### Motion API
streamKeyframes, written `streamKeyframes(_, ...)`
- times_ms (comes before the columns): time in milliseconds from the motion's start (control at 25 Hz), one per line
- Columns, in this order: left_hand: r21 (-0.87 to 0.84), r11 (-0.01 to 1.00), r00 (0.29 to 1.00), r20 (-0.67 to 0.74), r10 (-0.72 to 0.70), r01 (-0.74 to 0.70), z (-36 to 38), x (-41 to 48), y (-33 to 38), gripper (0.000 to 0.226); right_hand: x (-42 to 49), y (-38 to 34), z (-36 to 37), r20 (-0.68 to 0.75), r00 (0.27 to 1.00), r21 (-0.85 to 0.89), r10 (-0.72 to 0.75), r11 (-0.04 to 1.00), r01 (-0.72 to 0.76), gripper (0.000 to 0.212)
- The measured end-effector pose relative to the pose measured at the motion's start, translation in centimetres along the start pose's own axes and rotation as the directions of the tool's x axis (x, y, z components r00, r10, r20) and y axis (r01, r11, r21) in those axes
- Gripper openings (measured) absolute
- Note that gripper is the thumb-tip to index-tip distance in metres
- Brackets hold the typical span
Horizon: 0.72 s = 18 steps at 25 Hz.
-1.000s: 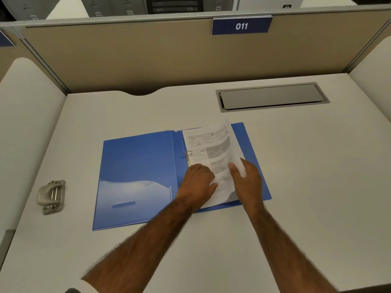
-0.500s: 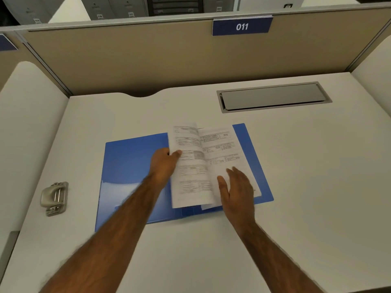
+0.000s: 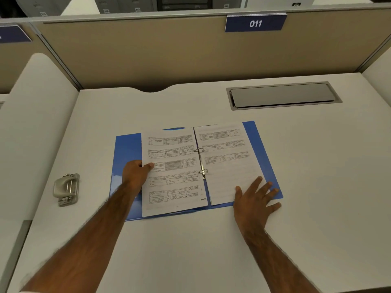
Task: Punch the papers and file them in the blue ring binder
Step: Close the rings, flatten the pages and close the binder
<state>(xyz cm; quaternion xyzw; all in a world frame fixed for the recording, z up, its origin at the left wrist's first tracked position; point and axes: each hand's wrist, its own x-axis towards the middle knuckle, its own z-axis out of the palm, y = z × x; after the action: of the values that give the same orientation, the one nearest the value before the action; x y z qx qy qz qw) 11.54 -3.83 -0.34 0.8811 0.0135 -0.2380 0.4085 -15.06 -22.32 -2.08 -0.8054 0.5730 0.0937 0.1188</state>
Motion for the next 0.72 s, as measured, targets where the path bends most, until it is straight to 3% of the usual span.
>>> streamKeyframes(200,0.138,0.988,0.998,-0.02,0.067,-0.064,-0.1,1.0,0.0,0.027,0.0,-0.2,0.6,-0.029,0.999,0.007,0.014,1.0,-0.014,0.078)
streamKeyframes(400,0.225,0.971,0.993,-0.066,0.098,-0.081,0.8,0.7,-0.3,0.024,-0.1,-0.7,1.5,-0.05,0.999,-0.003,-0.006,1.0,0.005,0.071)
streamKeyframes(520,0.223,0.972,0.989,-0.113,0.096,-0.069,0.7,-0.1,0.4,0.026,0.2,-0.9,1.8,-0.152,0.986,0.071,-0.071,0.994,0.082,0.062)
streamKeyframes(640,0.45,0.867,0.903,-0.248,0.351,-0.214,1.3,-1.5,1.6,0.057,0.4,-1.0,1.9,-0.312,0.943,0.188,-0.117,0.965,0.182,0.059)
streamKeyframes(720,0.315,0.867,0.888,-0.128,0.442,-0.386,2.8,-3.3,3.5,0.05,0.0,-1.1,1.9,-0.426,0.877,0.153,-0.223,0.937,0.313,0.062)
